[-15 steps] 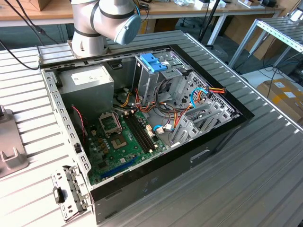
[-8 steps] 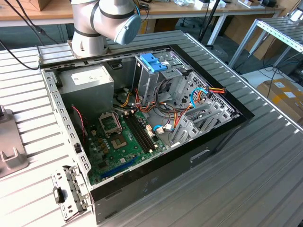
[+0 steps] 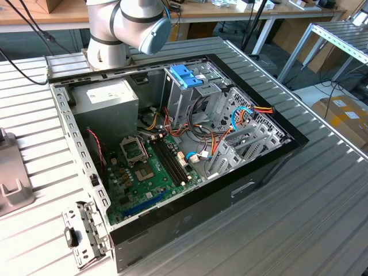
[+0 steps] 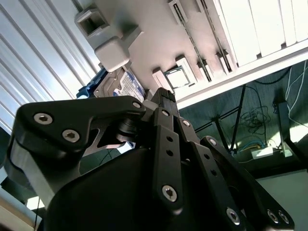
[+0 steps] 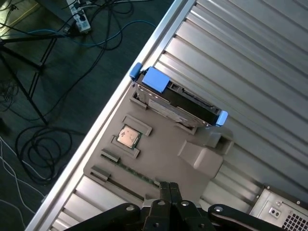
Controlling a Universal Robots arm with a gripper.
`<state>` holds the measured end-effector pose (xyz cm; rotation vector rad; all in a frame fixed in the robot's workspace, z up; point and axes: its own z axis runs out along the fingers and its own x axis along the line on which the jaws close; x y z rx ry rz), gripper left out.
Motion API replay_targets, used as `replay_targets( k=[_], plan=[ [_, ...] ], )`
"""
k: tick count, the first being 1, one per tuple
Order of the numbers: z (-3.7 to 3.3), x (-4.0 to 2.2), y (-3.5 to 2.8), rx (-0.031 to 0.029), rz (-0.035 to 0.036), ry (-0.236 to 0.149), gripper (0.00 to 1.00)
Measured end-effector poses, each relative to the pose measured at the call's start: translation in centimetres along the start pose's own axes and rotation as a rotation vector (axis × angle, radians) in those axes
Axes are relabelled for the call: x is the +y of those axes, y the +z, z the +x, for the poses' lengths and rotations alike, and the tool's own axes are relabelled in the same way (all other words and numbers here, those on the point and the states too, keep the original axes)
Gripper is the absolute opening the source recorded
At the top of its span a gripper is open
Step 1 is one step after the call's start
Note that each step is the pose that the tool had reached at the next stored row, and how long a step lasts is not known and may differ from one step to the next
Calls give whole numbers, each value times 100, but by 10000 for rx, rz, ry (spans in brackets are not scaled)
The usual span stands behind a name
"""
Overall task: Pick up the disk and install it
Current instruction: 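Pick up the disk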
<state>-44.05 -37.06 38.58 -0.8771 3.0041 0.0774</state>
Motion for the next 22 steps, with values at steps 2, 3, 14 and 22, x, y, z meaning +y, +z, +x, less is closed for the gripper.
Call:
replay_targets(
  k=[2,3,14,22],
  plan=[
    [0,0,0,4,-2,-91,11],
    [0,0,0,6,-3,-126,11],
    [0,0,0,29,-15,-642,11],
    [0,0,0,45,-24,-1004,11]
  ],
)
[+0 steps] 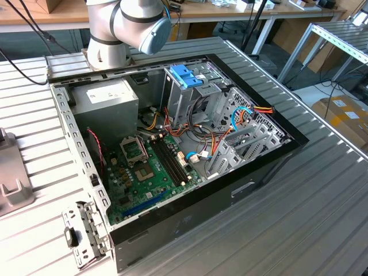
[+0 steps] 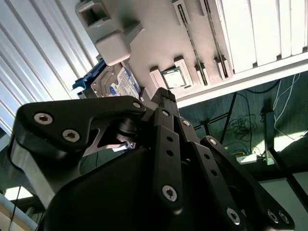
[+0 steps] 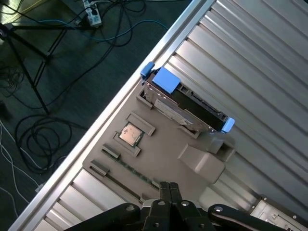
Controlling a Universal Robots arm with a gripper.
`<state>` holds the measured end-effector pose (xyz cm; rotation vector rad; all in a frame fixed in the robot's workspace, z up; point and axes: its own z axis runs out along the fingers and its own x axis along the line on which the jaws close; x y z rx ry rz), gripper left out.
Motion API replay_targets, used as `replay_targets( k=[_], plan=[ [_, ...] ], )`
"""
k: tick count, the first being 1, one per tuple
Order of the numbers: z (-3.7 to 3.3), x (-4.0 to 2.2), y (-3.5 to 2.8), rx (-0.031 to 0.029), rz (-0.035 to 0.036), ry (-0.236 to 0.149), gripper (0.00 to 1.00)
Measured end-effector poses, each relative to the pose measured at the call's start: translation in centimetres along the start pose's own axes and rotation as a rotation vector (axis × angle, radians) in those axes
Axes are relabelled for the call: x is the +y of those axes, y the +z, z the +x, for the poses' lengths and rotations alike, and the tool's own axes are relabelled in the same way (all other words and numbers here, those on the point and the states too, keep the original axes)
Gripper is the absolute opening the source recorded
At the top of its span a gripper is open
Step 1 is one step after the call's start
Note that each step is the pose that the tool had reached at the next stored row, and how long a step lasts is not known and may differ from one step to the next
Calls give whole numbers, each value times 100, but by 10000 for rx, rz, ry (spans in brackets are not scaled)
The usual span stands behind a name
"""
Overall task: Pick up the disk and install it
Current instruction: 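Pick up the disk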
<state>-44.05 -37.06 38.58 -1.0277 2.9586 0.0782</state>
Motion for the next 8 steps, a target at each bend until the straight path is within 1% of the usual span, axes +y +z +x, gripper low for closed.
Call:
replay_targets(
  k=[3,8],
  plan=[
    [0,0,0,8,-4,-182,11],
    [0,0,0,17,-10,-376,11]
  ],
)
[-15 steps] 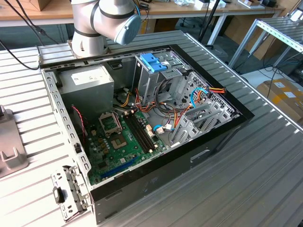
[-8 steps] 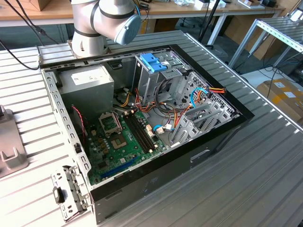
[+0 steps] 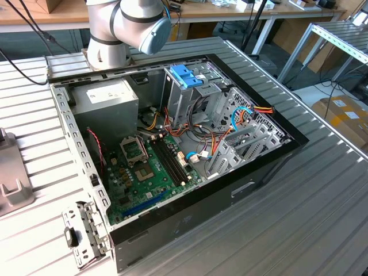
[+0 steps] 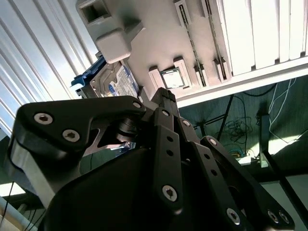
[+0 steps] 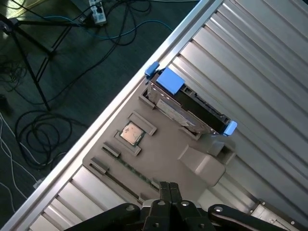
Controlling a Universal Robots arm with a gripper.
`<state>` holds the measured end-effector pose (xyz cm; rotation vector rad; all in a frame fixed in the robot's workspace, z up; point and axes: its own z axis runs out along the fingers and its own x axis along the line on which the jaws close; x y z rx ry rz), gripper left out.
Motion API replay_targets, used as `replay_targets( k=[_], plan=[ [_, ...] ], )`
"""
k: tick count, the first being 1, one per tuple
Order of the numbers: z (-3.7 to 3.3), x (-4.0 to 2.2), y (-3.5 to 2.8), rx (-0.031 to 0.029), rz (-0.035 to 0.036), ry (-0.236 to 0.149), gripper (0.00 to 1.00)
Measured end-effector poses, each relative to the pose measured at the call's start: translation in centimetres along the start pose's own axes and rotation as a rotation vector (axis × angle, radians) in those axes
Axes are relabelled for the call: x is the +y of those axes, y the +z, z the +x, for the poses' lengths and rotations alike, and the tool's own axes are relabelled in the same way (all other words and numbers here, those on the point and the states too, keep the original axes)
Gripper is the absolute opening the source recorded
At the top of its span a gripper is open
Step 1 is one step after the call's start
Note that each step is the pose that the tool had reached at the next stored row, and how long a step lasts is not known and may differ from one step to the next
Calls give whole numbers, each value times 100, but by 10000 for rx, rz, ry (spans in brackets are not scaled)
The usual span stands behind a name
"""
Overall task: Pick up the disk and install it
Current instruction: 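Pick up the disk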
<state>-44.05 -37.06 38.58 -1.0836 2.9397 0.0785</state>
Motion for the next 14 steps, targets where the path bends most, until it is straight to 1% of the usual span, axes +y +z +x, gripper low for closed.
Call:
replay_targets(
  k=[12,14],
  plan=[
    [0,0,0,20,-11,-456,11],
    [0,0,0,25,-14,-580,11]
  ],
)
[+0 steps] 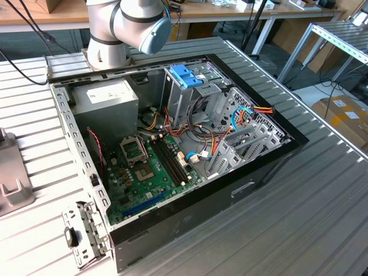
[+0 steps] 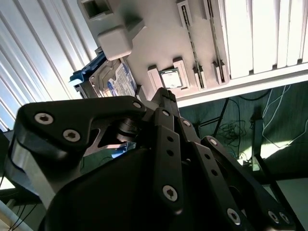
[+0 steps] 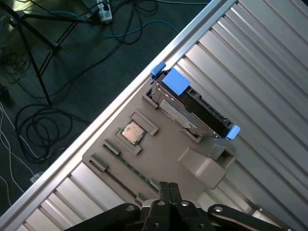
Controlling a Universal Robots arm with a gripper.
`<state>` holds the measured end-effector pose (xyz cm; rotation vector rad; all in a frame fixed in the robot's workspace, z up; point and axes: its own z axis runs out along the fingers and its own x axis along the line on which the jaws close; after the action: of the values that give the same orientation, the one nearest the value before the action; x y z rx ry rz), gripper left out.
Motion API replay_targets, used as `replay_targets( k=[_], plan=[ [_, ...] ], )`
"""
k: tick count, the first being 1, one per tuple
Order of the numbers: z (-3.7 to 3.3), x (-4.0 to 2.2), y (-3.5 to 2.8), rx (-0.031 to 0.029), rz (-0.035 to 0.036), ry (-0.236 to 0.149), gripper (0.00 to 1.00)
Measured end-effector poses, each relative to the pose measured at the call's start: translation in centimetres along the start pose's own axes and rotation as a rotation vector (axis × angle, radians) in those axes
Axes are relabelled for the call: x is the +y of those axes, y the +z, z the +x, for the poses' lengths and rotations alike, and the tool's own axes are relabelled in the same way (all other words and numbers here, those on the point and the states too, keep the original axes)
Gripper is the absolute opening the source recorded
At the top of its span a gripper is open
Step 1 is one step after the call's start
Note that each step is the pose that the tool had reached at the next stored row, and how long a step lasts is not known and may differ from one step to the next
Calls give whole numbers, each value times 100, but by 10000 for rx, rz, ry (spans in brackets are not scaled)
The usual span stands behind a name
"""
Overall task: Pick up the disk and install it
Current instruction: 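Pick up the disk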
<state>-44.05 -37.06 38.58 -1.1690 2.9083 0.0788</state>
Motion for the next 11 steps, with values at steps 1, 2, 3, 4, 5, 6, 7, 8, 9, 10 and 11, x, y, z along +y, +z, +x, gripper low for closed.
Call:
replay_targets(
  k=[1,2,3,4,5,6,7,8,9,10,11],
  plan=[
    [0,0,0,4,-2,-87,11],
    [0,0,0,7,-4,-150,11],
    [0,0,0,10,-6,-228,11],
    [0,0,0,11,-7,-261,11],
    [0,0,0,13,-7,-296,11],
    [0,0,0,15,-8,-336,11],
    [0,0,0,17,-9,-363,11],
    [0,0,0,18,-10,-407,11],
    [0,0,0,20,-11,-441,11],
    [0,0,0,23,-13,-505,11],
    [0,0,0,24,-13,-536,11]
  ],
)
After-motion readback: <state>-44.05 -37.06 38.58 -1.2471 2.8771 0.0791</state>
